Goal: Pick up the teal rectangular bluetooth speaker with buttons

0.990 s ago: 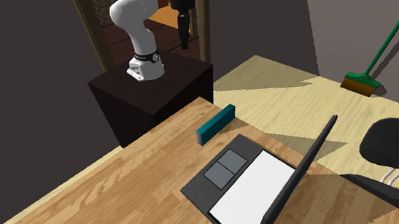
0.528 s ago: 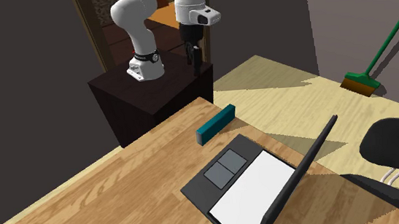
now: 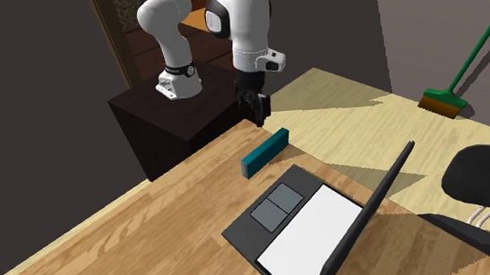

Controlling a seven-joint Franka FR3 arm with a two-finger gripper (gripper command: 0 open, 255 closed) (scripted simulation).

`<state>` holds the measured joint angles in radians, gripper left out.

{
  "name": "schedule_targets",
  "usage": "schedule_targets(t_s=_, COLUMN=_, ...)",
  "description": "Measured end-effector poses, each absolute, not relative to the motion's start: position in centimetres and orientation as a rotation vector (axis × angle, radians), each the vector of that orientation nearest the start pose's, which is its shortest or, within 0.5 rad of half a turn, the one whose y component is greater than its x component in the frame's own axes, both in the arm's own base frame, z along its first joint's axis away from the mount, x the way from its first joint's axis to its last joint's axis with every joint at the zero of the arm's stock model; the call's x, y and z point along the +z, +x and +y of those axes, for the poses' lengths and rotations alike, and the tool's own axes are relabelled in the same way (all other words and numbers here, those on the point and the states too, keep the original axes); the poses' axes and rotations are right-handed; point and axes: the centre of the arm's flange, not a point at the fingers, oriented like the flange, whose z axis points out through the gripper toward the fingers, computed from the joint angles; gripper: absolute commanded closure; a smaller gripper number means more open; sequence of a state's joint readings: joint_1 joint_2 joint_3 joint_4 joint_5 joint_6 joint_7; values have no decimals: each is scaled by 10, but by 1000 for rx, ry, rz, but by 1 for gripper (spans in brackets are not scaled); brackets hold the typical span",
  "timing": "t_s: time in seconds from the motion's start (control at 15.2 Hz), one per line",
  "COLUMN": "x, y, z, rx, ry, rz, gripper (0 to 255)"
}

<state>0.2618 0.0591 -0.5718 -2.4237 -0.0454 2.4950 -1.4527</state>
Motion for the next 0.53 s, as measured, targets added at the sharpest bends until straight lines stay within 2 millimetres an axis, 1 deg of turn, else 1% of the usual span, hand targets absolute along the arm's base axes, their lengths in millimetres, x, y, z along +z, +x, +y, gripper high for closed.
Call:
schedule_targets(t_s=0.13, x=269, y=481, z=-150, rx=57, ry=-2583, rz=-1879, gripper=0)
schedule_targets(t_s=0.2, x=254, y=486, z=-151, rx=61, ry=-2549, rz=-1924, gripper=0)
schedule_targets(t_s=0.33, x=232, y=502, z=-151, rx=65, ry=-2471, rz=-2021, gripper=0)
schedule_targets(t_s=0.53, x=213, y=510, z=-150, rx=66, ry=-2420, rz=-2079, gripper=0)
